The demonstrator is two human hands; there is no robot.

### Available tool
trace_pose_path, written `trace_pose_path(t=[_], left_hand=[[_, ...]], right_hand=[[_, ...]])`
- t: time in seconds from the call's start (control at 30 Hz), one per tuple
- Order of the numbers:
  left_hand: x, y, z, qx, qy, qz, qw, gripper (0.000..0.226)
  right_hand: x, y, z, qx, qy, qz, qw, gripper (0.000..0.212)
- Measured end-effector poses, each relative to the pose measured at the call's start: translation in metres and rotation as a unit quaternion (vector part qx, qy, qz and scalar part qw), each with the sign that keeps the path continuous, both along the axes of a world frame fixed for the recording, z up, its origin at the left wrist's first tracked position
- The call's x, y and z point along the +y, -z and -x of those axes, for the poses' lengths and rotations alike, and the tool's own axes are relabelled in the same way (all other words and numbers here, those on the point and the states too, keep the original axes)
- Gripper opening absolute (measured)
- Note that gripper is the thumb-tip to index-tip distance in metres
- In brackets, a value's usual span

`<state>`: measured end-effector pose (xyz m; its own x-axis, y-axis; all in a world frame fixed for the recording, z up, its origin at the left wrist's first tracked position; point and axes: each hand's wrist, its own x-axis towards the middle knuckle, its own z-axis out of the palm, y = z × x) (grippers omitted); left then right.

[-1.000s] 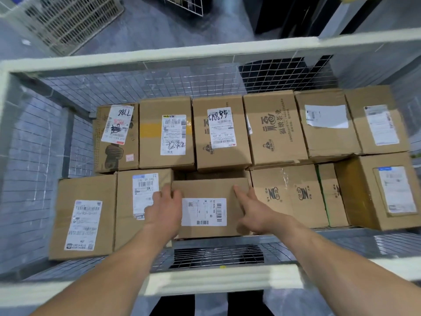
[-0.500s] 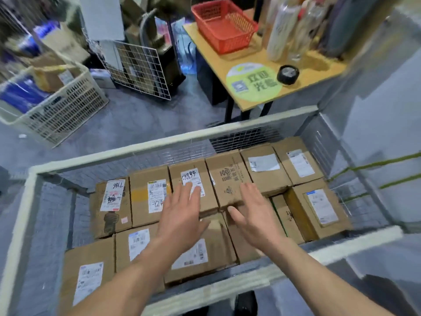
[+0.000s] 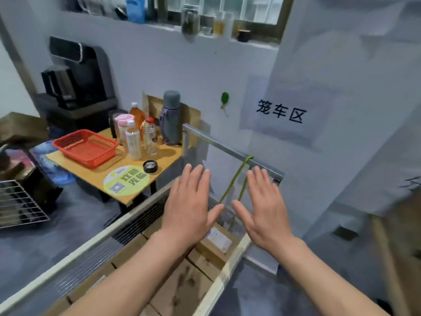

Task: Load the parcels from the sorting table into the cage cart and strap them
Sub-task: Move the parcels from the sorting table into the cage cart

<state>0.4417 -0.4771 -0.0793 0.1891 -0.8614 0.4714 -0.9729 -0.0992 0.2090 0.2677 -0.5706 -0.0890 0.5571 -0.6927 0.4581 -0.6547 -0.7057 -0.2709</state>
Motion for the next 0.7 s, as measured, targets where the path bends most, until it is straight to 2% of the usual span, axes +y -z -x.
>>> trace_pose_path(t=[0.27, 0.53, 0.7], left_hand=[[-0.064, -0.081, 0.146, -0.013, 0.171, 0.074, 0.982, 0.077], [-0.089, -0.123, 0.351, -0.010, 0.335, 0.116, 0.935, 0.074], [-0.083, -0.128, 0.467, -0.017, 0.398, 0.120, 0.909, 0.075]], right_hand=[[0.006, -0.077, 0.173, -0.027, 0.170, 0.100, 0.980, 0.079], [0.047, -0.113, 0.382, -0.027, 0.330, 0.160, 0.930, 0.078], [0.079, -0.118, 0.492, -0.014, 0.412, 0.169, 0.895, 0.078]])
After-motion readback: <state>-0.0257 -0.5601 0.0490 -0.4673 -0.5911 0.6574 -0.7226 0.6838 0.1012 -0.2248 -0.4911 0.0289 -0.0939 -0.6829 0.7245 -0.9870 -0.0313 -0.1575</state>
